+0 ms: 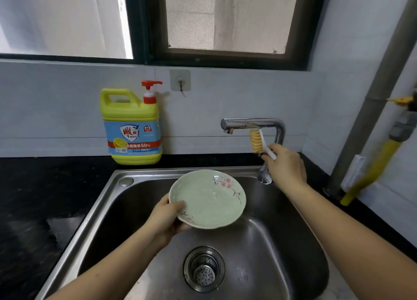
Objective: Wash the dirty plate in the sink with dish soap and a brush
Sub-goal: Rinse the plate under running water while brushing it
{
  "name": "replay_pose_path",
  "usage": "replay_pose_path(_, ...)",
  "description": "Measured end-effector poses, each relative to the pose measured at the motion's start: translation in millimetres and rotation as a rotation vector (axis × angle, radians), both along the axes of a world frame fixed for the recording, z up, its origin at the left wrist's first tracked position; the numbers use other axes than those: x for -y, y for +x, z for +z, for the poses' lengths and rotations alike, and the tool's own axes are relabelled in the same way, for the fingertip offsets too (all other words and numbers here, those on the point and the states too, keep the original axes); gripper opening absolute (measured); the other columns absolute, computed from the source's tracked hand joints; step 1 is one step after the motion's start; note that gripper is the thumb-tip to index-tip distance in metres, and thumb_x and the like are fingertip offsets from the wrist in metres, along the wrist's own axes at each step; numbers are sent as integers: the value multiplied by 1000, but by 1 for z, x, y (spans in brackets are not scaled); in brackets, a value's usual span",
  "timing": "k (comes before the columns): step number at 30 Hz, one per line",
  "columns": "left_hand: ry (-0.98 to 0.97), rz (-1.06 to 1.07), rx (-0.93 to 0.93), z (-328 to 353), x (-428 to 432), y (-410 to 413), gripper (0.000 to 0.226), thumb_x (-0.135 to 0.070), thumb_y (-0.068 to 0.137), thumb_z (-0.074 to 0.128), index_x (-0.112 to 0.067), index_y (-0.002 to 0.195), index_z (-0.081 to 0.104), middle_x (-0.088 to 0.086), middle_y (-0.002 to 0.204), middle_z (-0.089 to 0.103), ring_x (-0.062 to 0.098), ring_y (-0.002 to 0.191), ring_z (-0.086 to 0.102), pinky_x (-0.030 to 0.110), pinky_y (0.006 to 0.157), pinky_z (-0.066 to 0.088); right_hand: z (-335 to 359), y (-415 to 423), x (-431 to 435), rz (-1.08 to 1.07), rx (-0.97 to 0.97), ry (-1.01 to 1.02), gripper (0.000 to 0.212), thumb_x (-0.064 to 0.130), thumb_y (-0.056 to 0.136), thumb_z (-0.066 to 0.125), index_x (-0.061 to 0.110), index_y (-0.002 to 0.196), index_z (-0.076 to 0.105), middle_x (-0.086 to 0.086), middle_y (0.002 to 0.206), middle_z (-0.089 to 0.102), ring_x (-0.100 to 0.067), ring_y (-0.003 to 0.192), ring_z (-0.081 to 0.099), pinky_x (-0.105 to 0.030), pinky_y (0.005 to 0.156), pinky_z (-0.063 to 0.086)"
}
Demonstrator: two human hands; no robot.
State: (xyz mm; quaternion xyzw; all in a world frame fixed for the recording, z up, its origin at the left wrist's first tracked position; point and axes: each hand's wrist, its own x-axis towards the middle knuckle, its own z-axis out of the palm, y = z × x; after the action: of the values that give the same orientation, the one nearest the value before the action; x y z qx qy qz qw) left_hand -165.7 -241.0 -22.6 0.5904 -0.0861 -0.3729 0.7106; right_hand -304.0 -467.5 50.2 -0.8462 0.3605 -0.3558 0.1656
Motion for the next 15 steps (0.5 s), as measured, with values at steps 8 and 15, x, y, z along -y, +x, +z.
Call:
replay_pose_path(8,6,-27,-59,9,-18,-3,32,3,93,40,-16,113,55,12,98,65,29,83,64,40,55,59,1,-1,-9,-25,-128,-77,15,27,94,55,18,103,62,-8,90,65,-25,75,58,-35,64,47)
replay_pose_path(15,39,-55,-36,10,-34,5,32,-1,94,44,-16,119,55,14,107,66,28,84,66,39,58,59,-28,-14,-60,111,-186,177,14,34,94,53,23,90,61,-2,84,63,-17,73,59,-28,59,46)
